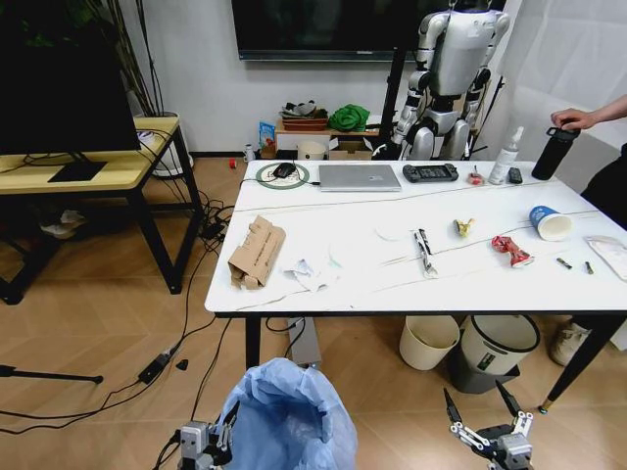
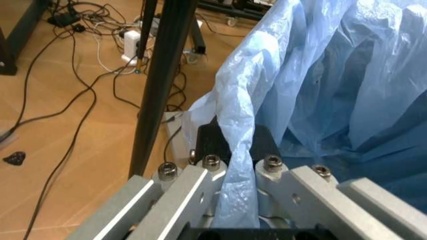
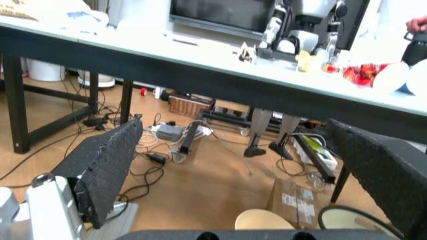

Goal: Pick up the trash bin and place the trash from the table into it.

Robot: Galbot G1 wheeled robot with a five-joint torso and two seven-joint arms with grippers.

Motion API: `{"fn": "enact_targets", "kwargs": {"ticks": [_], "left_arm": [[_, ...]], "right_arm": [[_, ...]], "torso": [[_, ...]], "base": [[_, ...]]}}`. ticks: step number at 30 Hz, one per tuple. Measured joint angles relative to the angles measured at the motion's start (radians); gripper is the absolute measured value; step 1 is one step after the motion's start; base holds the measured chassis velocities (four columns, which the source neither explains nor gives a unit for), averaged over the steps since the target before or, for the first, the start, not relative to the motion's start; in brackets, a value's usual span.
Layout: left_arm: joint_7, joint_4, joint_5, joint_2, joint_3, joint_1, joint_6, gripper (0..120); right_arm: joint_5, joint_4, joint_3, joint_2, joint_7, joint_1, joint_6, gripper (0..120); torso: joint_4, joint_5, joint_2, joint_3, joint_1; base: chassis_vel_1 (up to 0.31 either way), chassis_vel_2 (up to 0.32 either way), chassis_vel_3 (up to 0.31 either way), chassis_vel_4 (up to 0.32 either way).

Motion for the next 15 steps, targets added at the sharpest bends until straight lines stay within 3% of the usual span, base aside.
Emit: {"fn": "enact_targets", "kwargs": {"ticks": [15], "left_arm": [[-0.016,-0.007,0.018,-0.072,-0.033,0.007,-0.006,0]], "right_arm": [[0.012,0.000,-0.020,0.000,0.000,0.019,-0.016,100]], "torso": [[0.0000,0.0000,0.080,0.044,0.036]], "base": [[0.000,0.000,0.000,0.000]]}}
